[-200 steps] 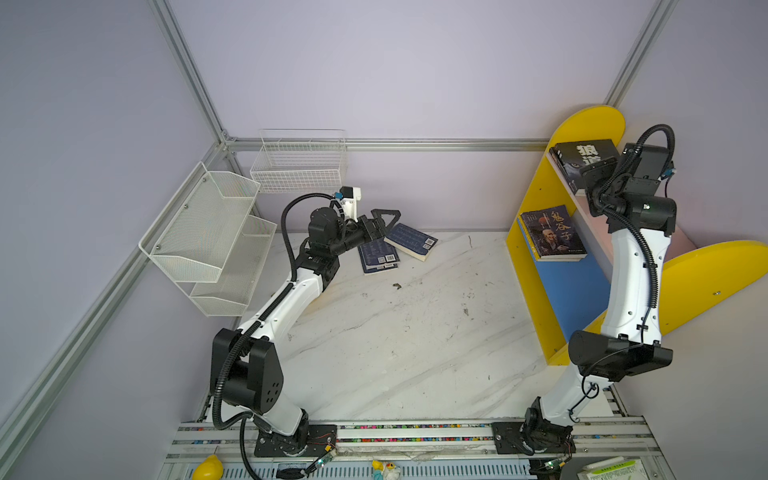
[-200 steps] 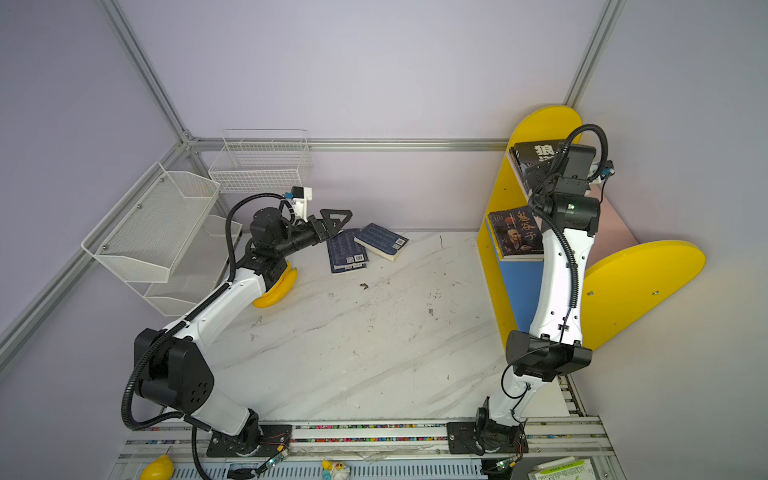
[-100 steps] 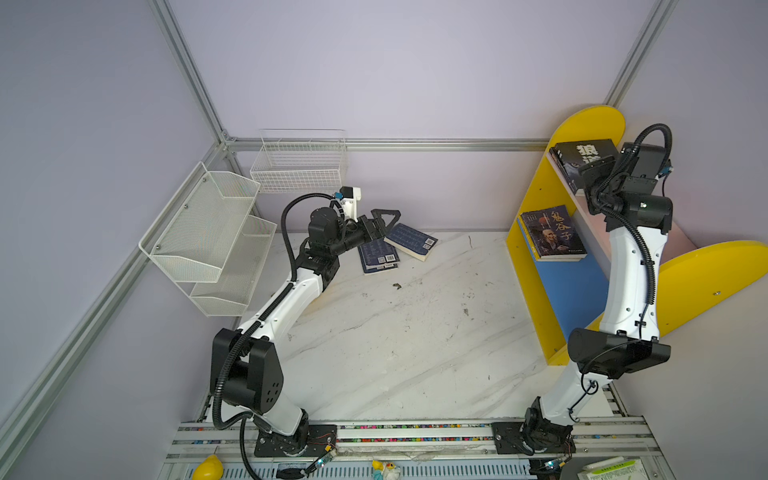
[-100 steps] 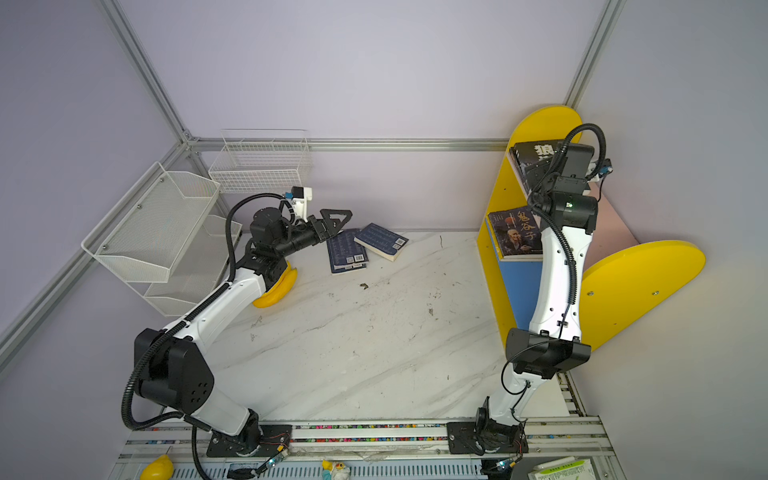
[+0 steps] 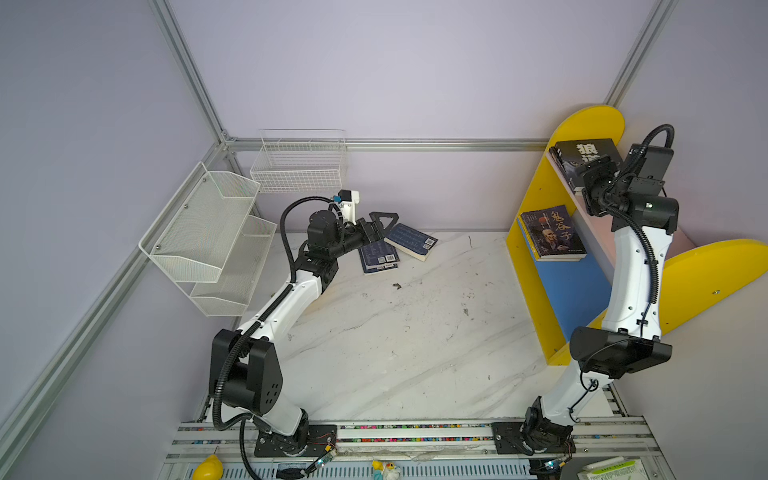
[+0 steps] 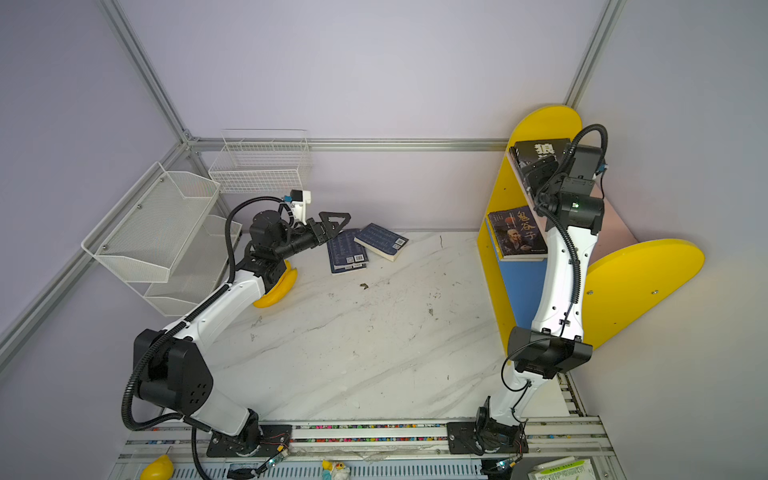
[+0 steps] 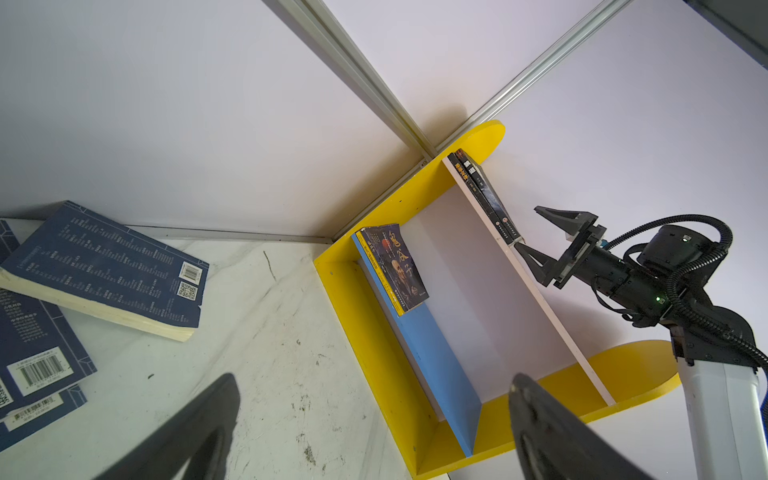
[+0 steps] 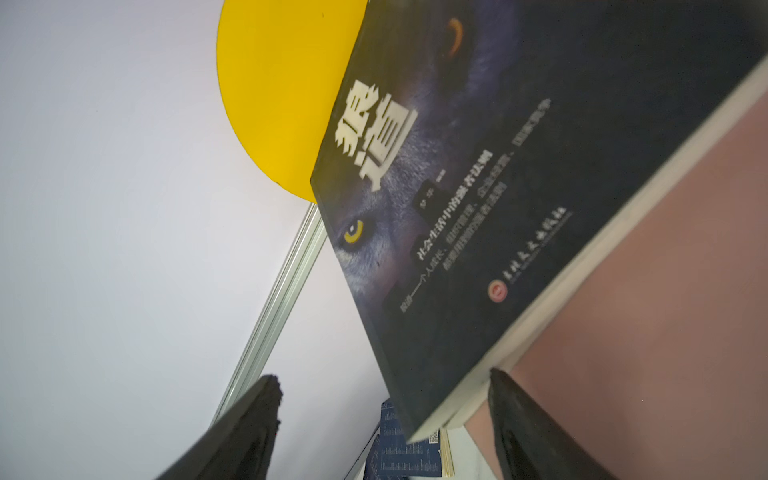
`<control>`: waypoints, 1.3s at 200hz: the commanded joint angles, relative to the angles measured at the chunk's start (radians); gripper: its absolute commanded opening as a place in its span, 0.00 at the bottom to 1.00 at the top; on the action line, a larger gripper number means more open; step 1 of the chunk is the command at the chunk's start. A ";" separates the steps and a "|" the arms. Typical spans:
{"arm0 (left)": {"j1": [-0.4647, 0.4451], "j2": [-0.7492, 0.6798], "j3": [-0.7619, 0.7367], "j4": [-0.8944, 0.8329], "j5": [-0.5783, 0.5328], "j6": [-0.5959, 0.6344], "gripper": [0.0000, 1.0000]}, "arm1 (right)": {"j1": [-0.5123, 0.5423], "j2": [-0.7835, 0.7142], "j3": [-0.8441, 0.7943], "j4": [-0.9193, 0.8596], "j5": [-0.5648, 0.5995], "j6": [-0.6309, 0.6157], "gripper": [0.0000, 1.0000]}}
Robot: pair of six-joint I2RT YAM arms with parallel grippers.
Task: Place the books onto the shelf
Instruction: 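Open the right gripper and draw it back from the dark grey book, then move both grippers down to the stack of blue paperback books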
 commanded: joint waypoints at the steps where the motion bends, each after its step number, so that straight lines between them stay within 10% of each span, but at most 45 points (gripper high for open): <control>1: 0.014 -0.040 -0.037 0.061 0.008 -0.018 1.00 | -0.001 0.020 0.021 0.051 -0.073 -0.043 0.80; 109: 0.039 -0.005 -0.006 0.037 0.006 -0.008 1.00 | 0.019 -0.067 0.015 0.086 -0.014 -0.115 0.80; 198: 0.038 0.090 0.067 -0.215 -0.060 0.064 1.00 | 0.582 0.034 0.087 0.283 0.305 -0.601 0.88; 260: 0.030 0.210 0.086 -0.383 -0.182 0.100 1.00 | 0.646 0.184 -0.203 0.497 0.333 -0.641 0.97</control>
